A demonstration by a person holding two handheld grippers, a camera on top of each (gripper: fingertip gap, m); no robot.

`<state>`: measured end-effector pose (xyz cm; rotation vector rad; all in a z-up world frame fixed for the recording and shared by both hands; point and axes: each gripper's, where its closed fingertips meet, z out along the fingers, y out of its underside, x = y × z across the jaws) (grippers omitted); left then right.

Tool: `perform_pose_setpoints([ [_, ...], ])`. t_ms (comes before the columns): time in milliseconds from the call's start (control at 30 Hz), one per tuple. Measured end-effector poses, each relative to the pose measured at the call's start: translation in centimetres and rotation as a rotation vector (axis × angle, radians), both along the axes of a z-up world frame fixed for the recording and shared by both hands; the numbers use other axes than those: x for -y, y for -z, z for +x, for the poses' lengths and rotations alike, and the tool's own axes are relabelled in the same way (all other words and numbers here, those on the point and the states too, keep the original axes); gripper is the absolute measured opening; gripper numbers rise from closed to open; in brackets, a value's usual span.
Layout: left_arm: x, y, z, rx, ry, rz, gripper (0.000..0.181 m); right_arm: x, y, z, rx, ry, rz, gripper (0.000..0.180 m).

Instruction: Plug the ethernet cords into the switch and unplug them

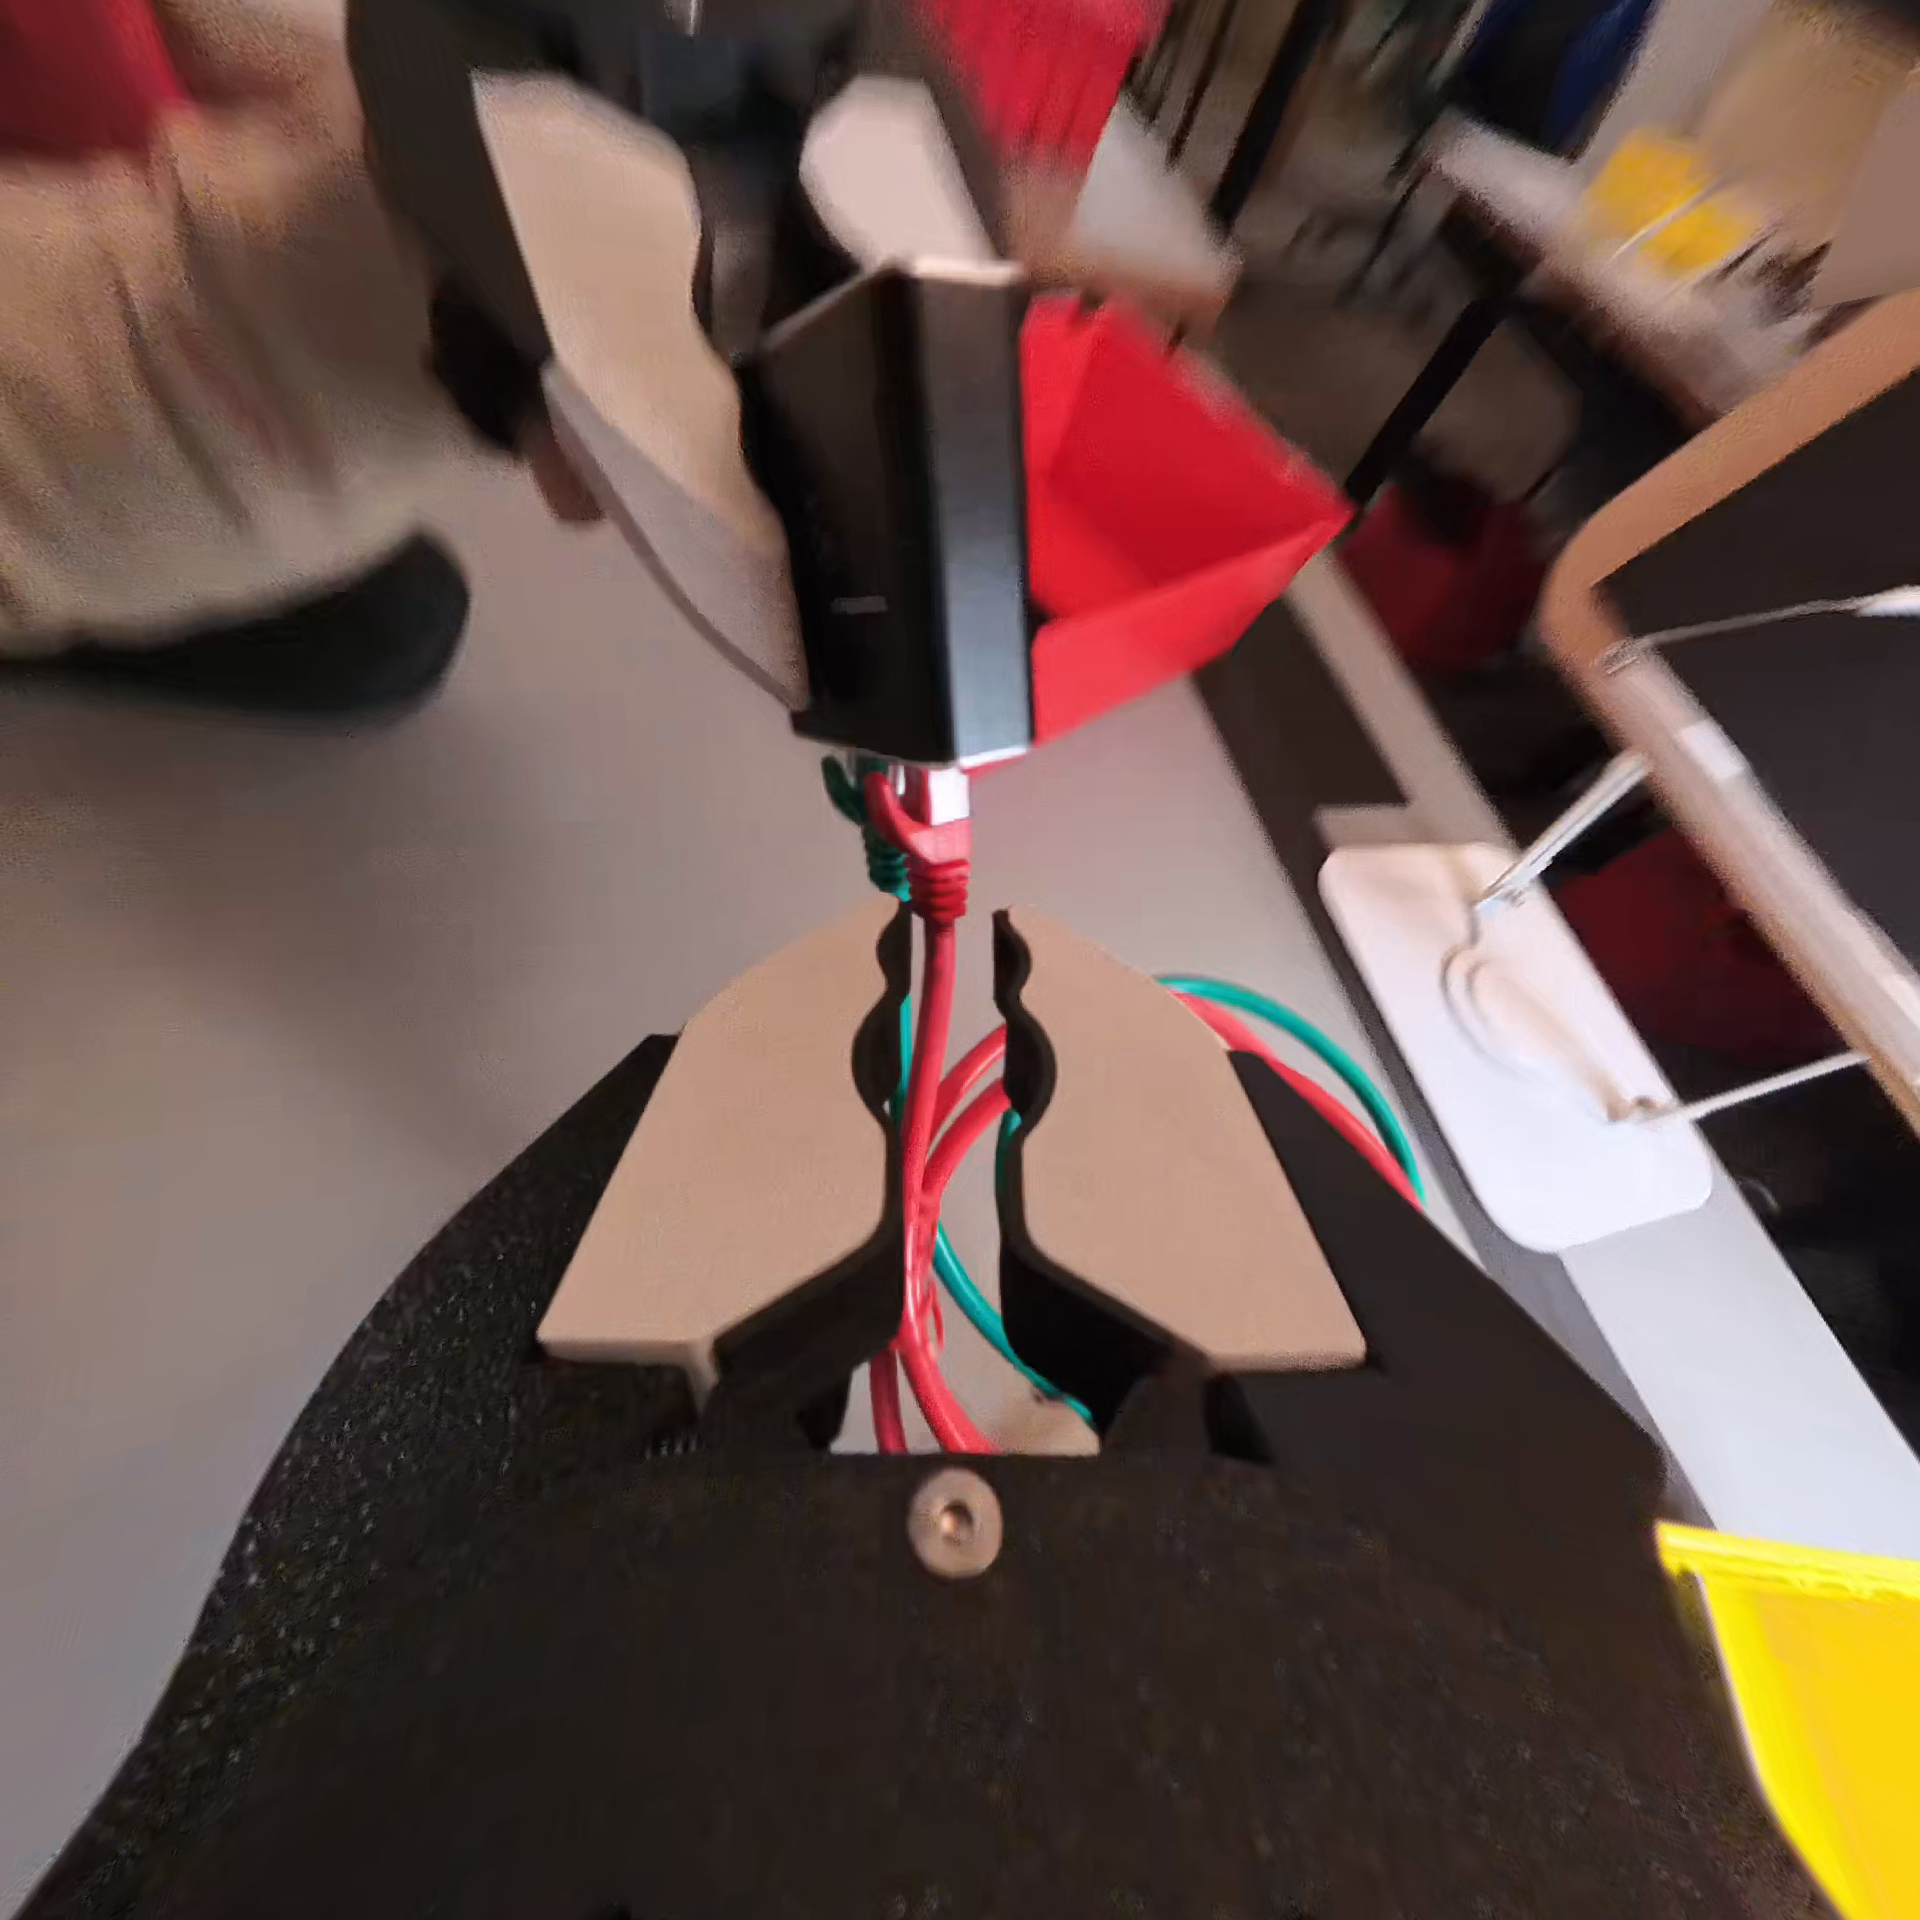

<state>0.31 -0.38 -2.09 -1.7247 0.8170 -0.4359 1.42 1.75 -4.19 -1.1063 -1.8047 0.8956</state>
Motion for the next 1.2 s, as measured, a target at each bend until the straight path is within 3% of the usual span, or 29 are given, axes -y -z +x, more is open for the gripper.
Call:
perform_pose_setpoints([
  [100, -0.3, -3.0, -2.2, 0.210, -0.045, 0.064, 0.028, 1.3, -5.9, 0.6, -0.284, -0.043, -0.251, 0.016],
  [167, -0.6, -4.5, -3.7, 0.328, -0.075, 0.107, 0.028, 4.2, -7.6, 1.0, -0.333, -0.172, -0.411, 0.016],
  [233, -0.6, -5.6, -4.9, 0.450, -0.082, 0.135, 0.028, 7.5, -6.9, 0.0, -0.301, -0.271, -0.530, 0.022],
  [300, -0.4, -6.6, -5.6, 0.555, -0.062, 0.166, 0.028, 9.1, -5.1, -2.3, -0.314, -0.265, -0.639, 0.029],
  [367, 0.2, -7.5, -5.6, 0.629, -0.021, 0.195, 0.028, 8.5, -3.6, -3.9, -0.369, -0.232, -0.776, 0.038],
  [467, 1.1, -8.3, -4.2, 0.671, 0.056, 0.228, 0.028, 5.5, -5.3, -3.0, -0.517, -0.275, -1.044, 0.037],
  [600, 1.6, -8.1, -0.8, 0.689, 0.138, 0.291, 0.028, 3.6, -8.2, -0.4, -0.609, -0.289, -0.920, 0.029],
  [667, 1.6, -8.0, 0.1, 0.726, 0.159, 0.303, 0.028, 3.4, -8.7, 0.3, -0.592, -0.278, -0.819, 0.014],
  [833, 1.8, -7.8, 1.0, 0.698, 0.167, 0.326, 0.028, 3.6, -8.5, 1.0, -0.480, -0.286, -0.672, 0.014],
  [1200, 1.6, -7.6, 1.8, 0.747, 0.115, 0.391, 0.028, 3.6, -8.5, 1.5, -0.473, -0.328, -0.707, 0.016],
])
